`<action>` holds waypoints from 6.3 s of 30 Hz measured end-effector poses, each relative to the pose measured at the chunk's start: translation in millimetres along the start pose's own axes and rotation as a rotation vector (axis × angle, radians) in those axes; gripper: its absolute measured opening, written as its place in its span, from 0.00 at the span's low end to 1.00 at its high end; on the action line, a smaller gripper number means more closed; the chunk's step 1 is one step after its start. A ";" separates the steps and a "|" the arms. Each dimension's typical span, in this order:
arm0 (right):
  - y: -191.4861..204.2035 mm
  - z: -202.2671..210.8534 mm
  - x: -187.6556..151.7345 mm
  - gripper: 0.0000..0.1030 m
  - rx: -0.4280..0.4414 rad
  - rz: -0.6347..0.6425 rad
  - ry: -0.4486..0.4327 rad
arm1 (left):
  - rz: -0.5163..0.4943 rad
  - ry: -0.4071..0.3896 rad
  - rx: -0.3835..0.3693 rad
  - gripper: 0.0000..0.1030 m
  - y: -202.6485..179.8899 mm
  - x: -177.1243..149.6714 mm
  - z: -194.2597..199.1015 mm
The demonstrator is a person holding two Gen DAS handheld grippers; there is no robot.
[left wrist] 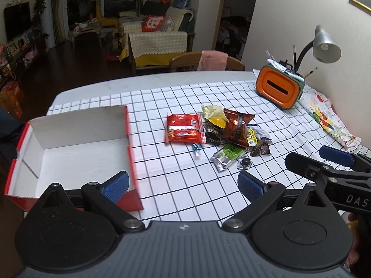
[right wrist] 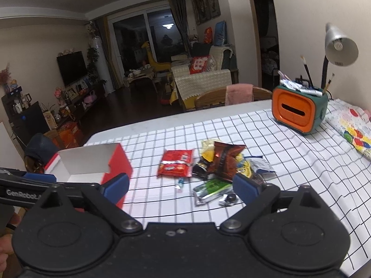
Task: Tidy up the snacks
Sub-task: 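Grasp the brown triangular chocolate with the right gripper while the left gripper grasps the foil-wrapped round chocolate, then carry both chocolates with both grippers over the open red box, then open both grippers to drop the chocolates into the box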
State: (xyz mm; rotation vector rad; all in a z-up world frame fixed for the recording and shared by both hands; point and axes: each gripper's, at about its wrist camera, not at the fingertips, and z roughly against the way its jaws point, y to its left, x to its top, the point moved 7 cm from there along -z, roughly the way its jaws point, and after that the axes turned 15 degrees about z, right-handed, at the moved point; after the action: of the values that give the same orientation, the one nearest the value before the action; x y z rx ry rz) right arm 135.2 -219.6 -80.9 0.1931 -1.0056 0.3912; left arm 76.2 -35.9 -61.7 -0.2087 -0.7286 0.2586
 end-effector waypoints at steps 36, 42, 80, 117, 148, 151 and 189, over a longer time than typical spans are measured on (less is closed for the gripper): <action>-148.1 -206.2 -68.3 0.54 0.114 0.133 0.319 | -0.126 0.234 -0.013 0.97 -120.5 -24.1 -198.7; -148.7 -220.7 -72.3 0.47 0.145 0.163 0.335 | -0.133 0.286 -0.032 0.92 -130.4 -31.7 -225.9; -175.1 -194.6 -71.6 0.26 0.268 -0.008 0.274 | -0.197 0.347 0.007 0.38 -150.9 -43.9 -279.1; -32.9 -102.1 6.5 0.26 0.352 0.159 0.142 | 0.026 0.192 0.038 0.34 -26.0 7.3 -122.0; 209.4 -181.8 61.7 0.26 0.469 0.346 0.201 | 0.159 0.093 0.237 0.34 231.4 81.4 -61.3; 225.3 -195.7 57.5 0.26 0.466 0.364 0.228 | 0.152 0.105 0.251 0.34 248.9 83.2 -67.5; 265.5 -234.1 17.9 0.38 0.420 0.427 0.392 | 0.083 0.265 0.257 0.46 278.6 45.2 -112.6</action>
State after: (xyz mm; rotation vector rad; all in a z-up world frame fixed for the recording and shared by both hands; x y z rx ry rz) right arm 219.1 105.5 -194.5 0.2664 -0.5610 0.9922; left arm 140.5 230.9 -192.2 -0.0268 -0.4191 0.3928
